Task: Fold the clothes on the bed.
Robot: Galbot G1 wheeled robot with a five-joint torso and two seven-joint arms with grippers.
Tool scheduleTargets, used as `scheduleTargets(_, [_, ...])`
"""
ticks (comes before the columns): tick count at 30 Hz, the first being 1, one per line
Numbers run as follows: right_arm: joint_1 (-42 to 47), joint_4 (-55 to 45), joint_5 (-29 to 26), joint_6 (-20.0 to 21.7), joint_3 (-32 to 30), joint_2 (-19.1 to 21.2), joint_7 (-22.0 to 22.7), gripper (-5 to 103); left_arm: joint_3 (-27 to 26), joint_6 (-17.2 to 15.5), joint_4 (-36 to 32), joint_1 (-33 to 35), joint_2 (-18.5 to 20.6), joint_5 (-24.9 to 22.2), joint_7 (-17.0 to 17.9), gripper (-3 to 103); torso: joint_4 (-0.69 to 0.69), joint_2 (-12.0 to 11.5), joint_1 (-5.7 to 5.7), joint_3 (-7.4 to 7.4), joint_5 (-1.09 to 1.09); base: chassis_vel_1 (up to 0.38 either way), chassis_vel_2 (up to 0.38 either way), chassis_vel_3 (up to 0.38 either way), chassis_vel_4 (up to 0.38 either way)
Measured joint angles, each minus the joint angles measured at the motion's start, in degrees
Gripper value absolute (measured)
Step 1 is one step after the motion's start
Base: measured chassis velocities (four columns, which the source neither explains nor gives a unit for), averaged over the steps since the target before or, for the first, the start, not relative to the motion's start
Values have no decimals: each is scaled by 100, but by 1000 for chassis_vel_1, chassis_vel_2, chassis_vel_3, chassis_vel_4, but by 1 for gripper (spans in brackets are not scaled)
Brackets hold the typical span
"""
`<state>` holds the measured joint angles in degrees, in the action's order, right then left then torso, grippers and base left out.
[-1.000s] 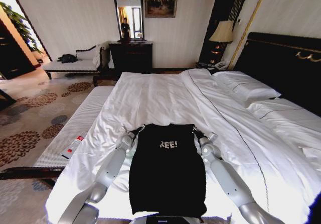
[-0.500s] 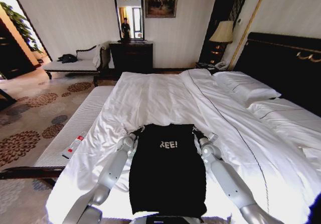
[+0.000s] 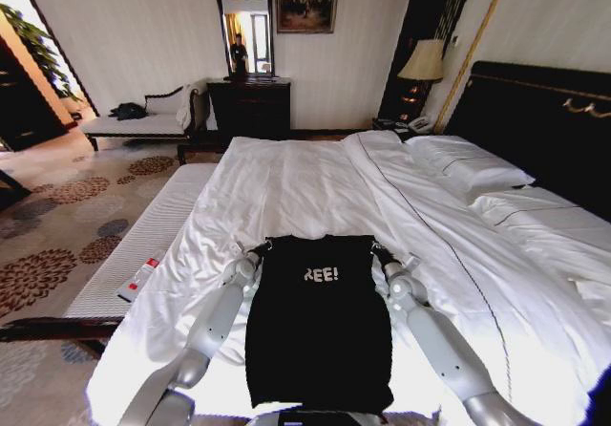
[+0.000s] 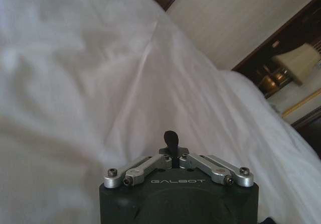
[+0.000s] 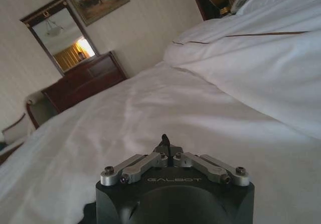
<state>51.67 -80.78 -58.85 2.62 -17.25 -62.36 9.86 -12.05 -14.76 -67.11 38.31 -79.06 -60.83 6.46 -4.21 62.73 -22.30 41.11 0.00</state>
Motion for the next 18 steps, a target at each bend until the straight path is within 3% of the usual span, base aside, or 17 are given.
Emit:
scheduleTargets(8, [-301,-710,-971,8,332,311,197,0,-91,-81,-1036,-60,670,-540,224,2,1,0,1,0,-1,0,0,0,0])
scheduleTargets(18, [-1528,-313,-1474,-61,1015,693,119,0,-313,-138,-1072,-738,1201,-995,260,2,2,0,-1,0,-1,0,0,0,0])
